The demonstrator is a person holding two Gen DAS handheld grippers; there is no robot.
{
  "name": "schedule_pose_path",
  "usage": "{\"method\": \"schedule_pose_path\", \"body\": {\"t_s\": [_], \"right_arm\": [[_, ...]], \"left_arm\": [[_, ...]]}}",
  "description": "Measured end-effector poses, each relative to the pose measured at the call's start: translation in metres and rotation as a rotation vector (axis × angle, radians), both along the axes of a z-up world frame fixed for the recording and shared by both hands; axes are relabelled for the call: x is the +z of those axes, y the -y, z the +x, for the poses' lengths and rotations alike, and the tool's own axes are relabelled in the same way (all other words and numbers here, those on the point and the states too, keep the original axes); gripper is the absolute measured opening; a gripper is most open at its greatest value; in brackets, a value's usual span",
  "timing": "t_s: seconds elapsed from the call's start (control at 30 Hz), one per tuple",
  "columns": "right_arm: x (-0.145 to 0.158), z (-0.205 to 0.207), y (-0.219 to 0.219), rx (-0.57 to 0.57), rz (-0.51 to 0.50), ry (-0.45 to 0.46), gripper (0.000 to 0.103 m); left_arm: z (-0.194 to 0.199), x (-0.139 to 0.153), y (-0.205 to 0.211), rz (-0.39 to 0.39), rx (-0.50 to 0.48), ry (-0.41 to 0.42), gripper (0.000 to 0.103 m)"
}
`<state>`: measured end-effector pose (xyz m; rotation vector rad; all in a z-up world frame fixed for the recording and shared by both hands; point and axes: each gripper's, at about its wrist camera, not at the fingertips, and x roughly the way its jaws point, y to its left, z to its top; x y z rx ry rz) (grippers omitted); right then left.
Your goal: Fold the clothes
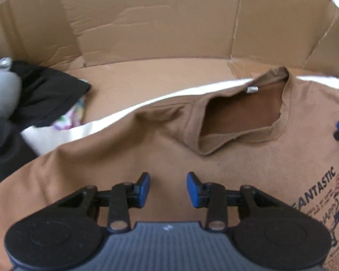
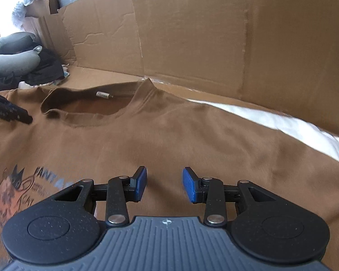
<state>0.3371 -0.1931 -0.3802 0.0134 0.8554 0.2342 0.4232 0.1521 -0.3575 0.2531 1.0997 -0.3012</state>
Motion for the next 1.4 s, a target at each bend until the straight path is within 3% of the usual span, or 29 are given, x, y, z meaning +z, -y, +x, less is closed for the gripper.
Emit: {"method": "schedule_pose_path", "body": {"t_s": [0.1,0.4,0.83,1.03,1.1,1.23,1.4], "right_arm": [[-0.007,0.018,-0.009,0.013,-0.012,0.001,0.043],[-0.017,0.065,-0.035,0.096,-0.064,0.019,0.043],[-0.018,0.106,-0.046,0.115,-0.053,-0.005,0.043],[-0.018,0.124,-0.051,0.105,-0.062,-0.007,0.042],[-0.014,0.130,-0.050,0.084,-0.061,-0.012,0.036],[0.004,0.121,-0.038,0.050,-0.013,0.016,0.033],[0.020,0.088,-0.034,0.104,0.021,0.015,0.033]], "left_arm": [[0.010,-0.009,0.011,0.012,-0.021,0.009,0.035],[0.043,-0.013,0.026,-0.056,-0.006,0.059,0.035],[0.074,-0.022,0.027,-0.131,0.114,0.087,0.035],[0.080,-0.014,0.020,-0.133,0.176,0.076,0.027],[0.078,-0.005,0.017,-0.137,0.195,0.084,0.027],[0.063,0.016,0.015,-0.114,0.173,0.127,0.025],[0.032,0.022,0.019,-0.149,0.128,0.105,0.025]]}}
